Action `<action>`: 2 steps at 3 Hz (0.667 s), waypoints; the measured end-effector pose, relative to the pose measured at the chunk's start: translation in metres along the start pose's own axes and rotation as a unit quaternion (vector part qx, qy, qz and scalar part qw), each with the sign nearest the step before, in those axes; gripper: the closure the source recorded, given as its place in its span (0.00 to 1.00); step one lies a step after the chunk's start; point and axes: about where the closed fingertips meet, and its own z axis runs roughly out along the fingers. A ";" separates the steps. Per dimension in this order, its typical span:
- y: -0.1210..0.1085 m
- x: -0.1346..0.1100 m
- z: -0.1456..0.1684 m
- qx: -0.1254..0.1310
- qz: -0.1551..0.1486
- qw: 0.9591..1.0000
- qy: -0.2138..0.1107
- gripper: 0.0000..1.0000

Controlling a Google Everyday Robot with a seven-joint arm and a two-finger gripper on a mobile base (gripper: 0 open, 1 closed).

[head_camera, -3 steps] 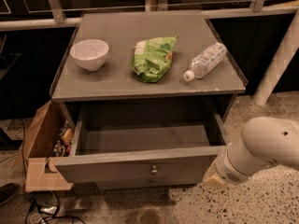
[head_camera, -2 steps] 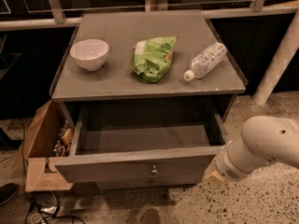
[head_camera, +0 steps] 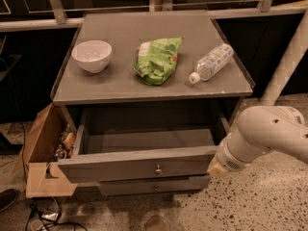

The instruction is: Close top drawer

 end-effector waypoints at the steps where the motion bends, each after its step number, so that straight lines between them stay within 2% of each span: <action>1: 0.000 0.000 0.000 0.000 0.000 1.000 0.000 0.81; 2: 0.000 0.000 0.000 0.000 0.000 1.000 0.000 0.50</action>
Offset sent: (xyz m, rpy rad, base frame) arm 0.0000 0.0000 0.0000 0.0000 0.0000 0.0000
